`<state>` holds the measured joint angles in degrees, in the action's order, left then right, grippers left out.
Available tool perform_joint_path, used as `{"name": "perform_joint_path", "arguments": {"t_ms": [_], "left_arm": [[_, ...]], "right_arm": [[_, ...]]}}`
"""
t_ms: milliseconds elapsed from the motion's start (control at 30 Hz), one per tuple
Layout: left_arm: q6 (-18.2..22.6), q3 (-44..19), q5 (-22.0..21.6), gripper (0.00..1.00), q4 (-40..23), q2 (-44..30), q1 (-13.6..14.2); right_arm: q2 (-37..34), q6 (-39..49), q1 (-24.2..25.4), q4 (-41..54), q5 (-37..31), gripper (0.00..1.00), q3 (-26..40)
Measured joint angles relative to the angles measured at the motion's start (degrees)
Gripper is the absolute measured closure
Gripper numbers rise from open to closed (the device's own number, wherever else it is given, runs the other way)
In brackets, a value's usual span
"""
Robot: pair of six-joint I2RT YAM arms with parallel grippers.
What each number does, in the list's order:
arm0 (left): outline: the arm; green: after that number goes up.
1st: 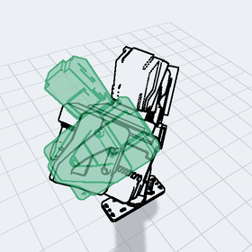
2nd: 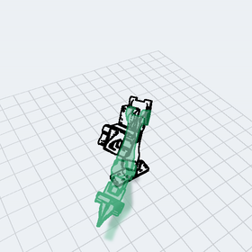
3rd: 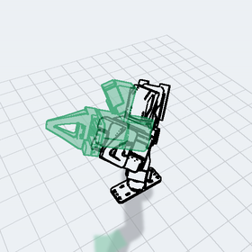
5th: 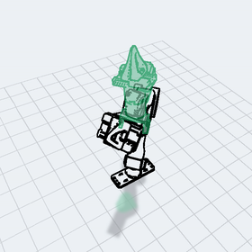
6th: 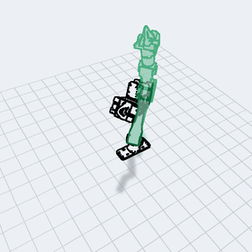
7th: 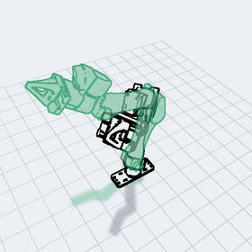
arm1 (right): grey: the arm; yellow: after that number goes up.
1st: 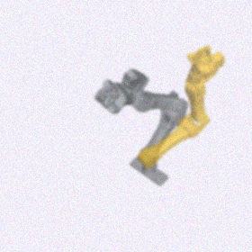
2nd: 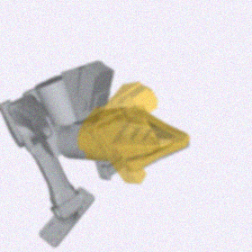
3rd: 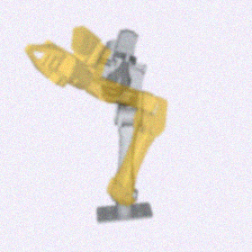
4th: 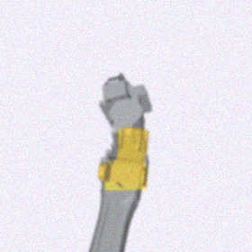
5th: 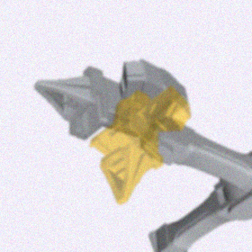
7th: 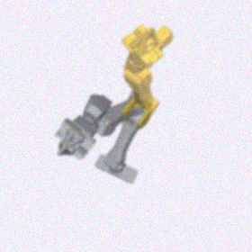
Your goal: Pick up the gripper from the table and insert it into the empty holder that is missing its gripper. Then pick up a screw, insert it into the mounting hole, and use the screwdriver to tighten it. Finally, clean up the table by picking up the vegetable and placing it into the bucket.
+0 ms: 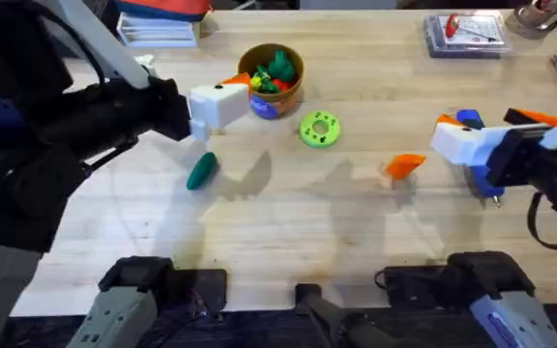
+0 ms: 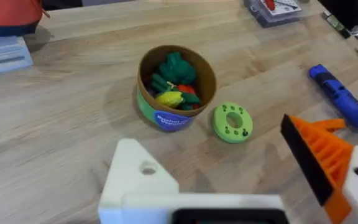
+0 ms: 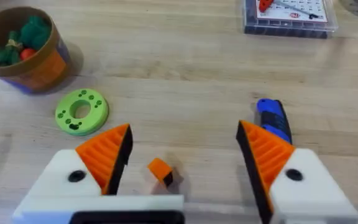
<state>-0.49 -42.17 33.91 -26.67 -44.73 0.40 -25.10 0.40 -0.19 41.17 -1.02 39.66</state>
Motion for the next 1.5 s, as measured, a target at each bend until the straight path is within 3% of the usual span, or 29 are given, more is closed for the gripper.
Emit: {"name": "perform_joint_path", "arguments": {"t_ms": [200,300,500,633,800,1100,1500], "left_arm": [[0.02,0.2,-0.04,0.015,-0.97,1.38,0.0],[0.34,2.52,-0.04,0.015,-0.85,6.61,-0.02],[1.24,13.97,0.87,0.015,2.19,25.59,-0.02],[1.57,22.94,1.88,0.015,9.5,35.74,-0.02],[1.46,32.87,3.92,0.015,18.39,43.12,-0.02],[-0.51,40.28,6.17,0.015,26.03,44.44,-0.02],[-1.08,41.6,7.73,0.015,22.81,44.44,-0.02]], "right_arm": [[-0.02,0.0,0.0,0.0,0.0,0.007,0.0],[-0.02,-0.01,0.0,0.02,0.0,0.007,0.0],[0.0,0.01,0.0,0.02,0.0,0.007,0.0],[0.0,0.0,0.0,0.02,0.0,0.007,0.0],[0.0,0.01,0.0,0.02,0.0,0.009,0.0],[0.0,0.01,0.0,0.02,0.0,0.009,0.0],[0.0,0.01,0.0,0.02,0.0,0.009,0.0]]}}
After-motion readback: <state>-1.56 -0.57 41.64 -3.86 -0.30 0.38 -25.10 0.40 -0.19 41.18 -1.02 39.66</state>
